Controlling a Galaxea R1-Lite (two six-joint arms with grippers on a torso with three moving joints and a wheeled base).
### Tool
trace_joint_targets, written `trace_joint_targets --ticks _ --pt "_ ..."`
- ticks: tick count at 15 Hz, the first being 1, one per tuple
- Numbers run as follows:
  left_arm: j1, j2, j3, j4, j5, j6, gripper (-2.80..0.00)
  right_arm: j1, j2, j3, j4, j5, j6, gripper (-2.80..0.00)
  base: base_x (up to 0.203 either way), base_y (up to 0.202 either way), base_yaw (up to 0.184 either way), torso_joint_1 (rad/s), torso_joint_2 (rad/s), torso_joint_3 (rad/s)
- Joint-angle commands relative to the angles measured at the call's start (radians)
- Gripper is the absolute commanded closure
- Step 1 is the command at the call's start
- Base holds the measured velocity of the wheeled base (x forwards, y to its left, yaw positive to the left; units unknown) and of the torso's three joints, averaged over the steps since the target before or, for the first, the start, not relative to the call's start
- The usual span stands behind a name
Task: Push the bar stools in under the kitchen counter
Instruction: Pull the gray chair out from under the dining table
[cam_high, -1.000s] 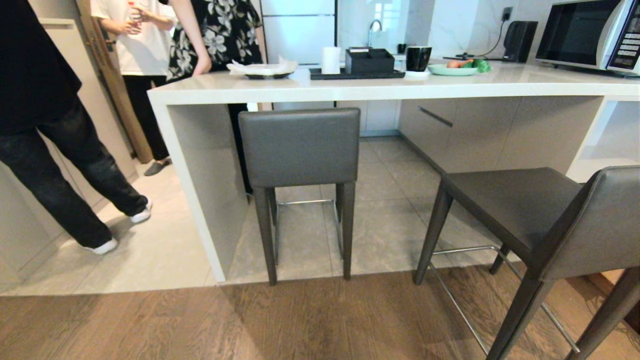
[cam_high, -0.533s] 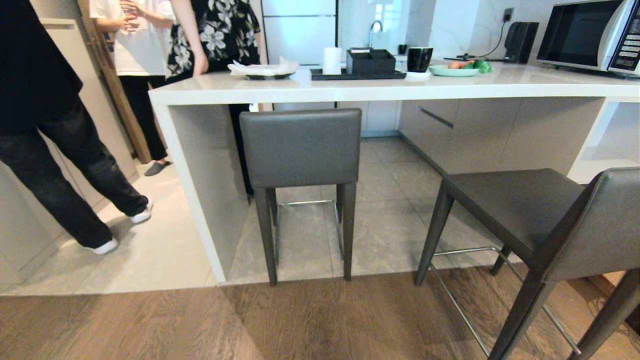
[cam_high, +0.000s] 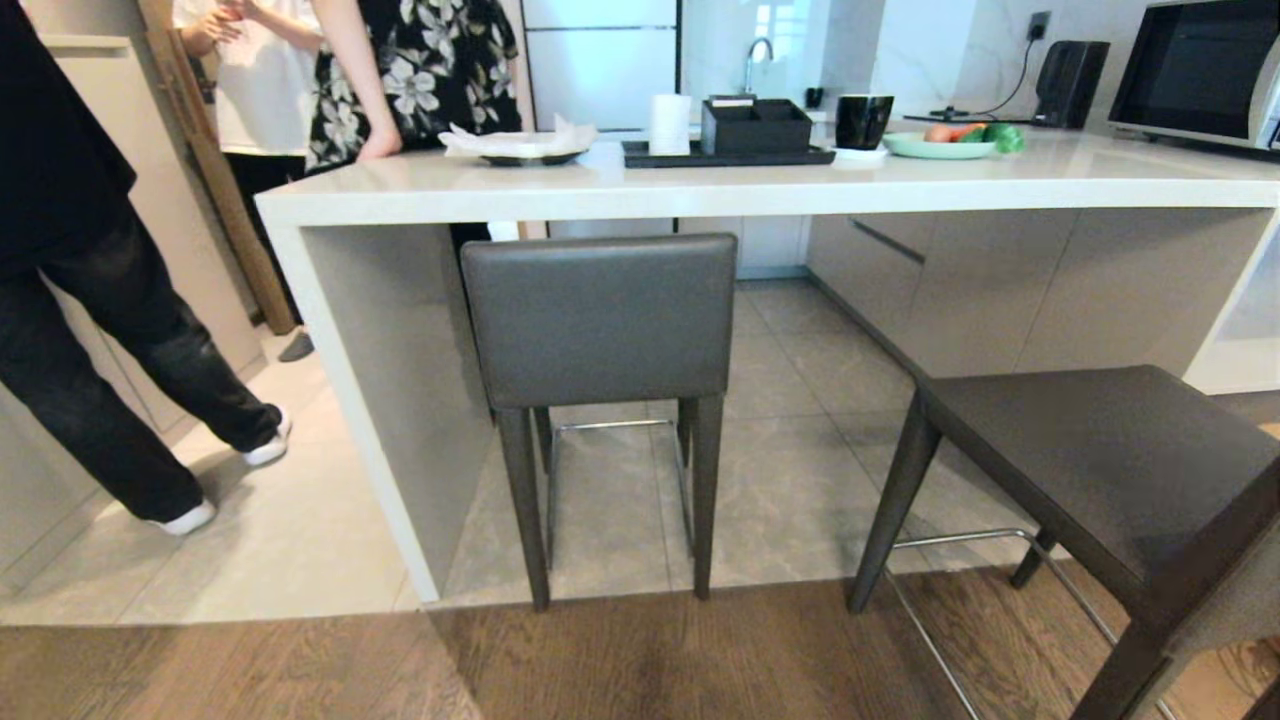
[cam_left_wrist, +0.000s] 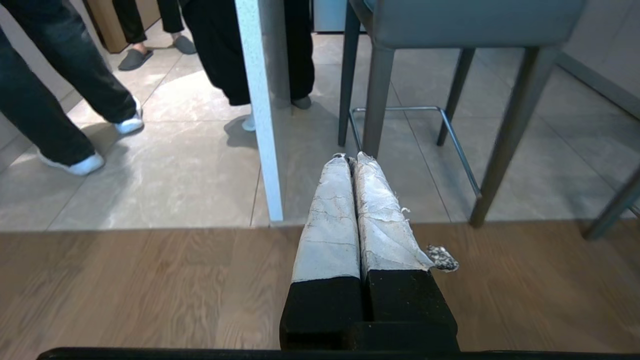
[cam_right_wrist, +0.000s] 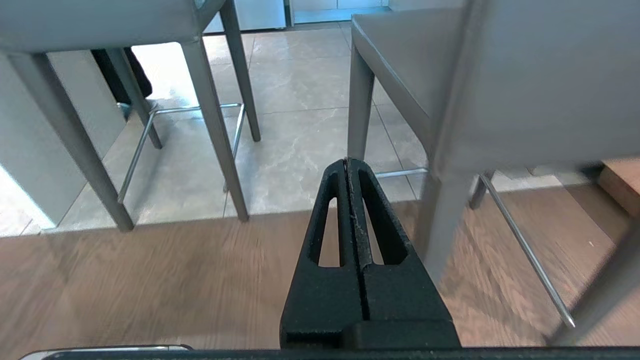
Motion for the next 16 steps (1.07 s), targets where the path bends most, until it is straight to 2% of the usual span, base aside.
trace_joint_targets --ticks 1,16 --pt "0.0 0.002 0.001 0.0 0.0 -0.001 0.0 0.001 0.0 0.0 0.0 0.0 0.0 0.0 0.192 0.0 0.002 0.002 0.0 0.006" --pt "0.0 0.002 0.002 0.0 0.0 -0.001 0.0 0.001 0.0 0.0 0.0 0.0 0.001 0.0 0.192 0.0 0.001 0.0 0.0 0.002"
